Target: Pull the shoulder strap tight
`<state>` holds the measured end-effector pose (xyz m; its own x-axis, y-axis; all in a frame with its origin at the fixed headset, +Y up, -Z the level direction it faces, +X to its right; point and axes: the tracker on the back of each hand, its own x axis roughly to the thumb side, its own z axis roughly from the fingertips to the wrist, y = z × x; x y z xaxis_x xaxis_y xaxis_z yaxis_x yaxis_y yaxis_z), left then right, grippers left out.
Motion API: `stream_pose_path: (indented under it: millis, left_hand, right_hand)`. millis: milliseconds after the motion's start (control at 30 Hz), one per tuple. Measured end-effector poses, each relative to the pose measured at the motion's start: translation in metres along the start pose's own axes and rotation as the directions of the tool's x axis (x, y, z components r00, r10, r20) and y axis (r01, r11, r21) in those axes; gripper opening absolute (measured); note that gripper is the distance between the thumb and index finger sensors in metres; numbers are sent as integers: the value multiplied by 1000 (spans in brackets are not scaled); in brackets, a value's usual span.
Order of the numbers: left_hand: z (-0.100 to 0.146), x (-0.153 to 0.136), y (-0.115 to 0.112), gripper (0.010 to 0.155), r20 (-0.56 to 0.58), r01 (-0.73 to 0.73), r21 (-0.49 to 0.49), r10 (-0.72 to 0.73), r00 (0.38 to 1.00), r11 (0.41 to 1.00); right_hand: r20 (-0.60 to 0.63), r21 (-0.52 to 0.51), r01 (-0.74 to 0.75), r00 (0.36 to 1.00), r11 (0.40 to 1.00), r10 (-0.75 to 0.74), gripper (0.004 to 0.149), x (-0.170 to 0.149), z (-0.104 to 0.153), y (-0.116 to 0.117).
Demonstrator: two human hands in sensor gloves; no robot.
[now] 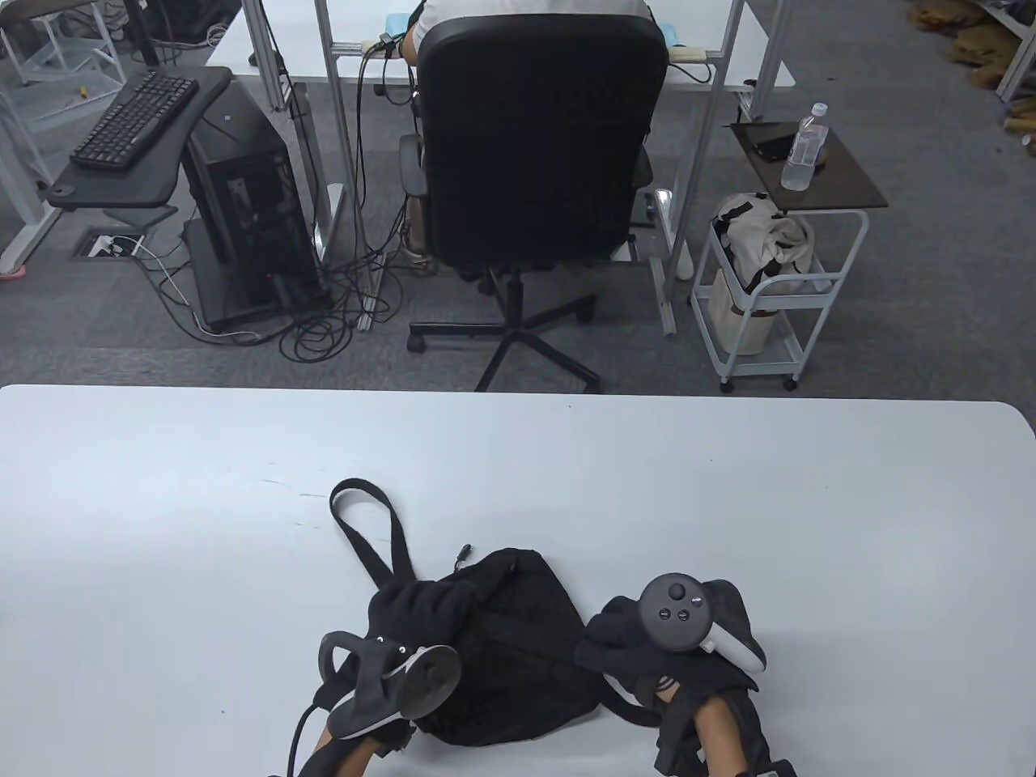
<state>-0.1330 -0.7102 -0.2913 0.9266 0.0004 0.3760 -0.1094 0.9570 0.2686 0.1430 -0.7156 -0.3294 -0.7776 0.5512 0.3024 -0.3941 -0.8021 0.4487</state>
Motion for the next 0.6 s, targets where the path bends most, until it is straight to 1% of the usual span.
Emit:
stream_pose_path:
  millis: [33,67,100,133,167,200,233,267,300,333,367,400,433,467,533,600]
  left_hand:
    - [0,-1,1,64,-5,20,-3,-20,1000,1000]
    - [0,-4,3,64,-20,25,-4,-25,1000,1000]
    - [0,-6,3,64,-19,-22,-2,22,1000,1000]
    - [-1,-5,3,65,-8,-58,-12,58,998,998]
    - [-1,-4,3,64,-2,-79,-18,79,997,997]
    - [-1,-3,2,65,8,-75,-20,75,997,997]
    - [-1,-1,2,64,23,-67,-21,68,997,998]
    - [-1,1,2,64,36,-63,-28,64,997,998]
    - [-2,1,2,65,38,-74,-28,75,996,997]
    - [-2,1,1,64,36,-84,-29,85,996,996]
    - [-2,-2,-1,64,23,-51,-43,52,998,998]
    - [-2,-4,-1,65,19,-29,-39,30,999,999]
    - [-3,-5,-3,65,29,-74,-34,75,997,997]
    - [-4,-5,-2,65,14,-92,-43,93,996,995]
    - [-5,-7,1,65,-13,-52,-11,52,999,999]
    - [-5,-18,1,64,-46,-23,-10,22,999,1000]
  right_hand:
    - [-5,-7,-29,1000,1000,29,38,3,-1,1]
    - [6,-34,-62,998,998,62,54,8,-2,2]
    - [48,-79,-28,998,997,31,68,16,-7,5]
    - [89,-115,38,996,993,-28,74,24,-12,8]
    - [125,-128,94,989,987,-78,78,30,-18,12]
    - [155,-122,157,978,980,-138,80,38,-28,18]
    - [159,-88,197,970,976,-182,81,45,-37,25]
    - [156,-49,213,967,976,-203,79,52,-44,32]
    - [143,-49,192,973,980,-183,69,57,-49,39]
    - [139,-77,171,977,982,-159,55,60,-50,42]
    - [155,-131,159,978,979,-138,41,62,-49,41]
    - [155,-154,164,978,974,-140,38,64,-48,41]
    - [160,-156,134,981,979,-109,36,67,-46,37]
    - [152,-168,83,987,982,-58,36,69,-44,34]
    - [141,-209,30,990,977,0,36,70,-39,29]
    - [137,-210,38,991,977,-9,35,63,-34,23]
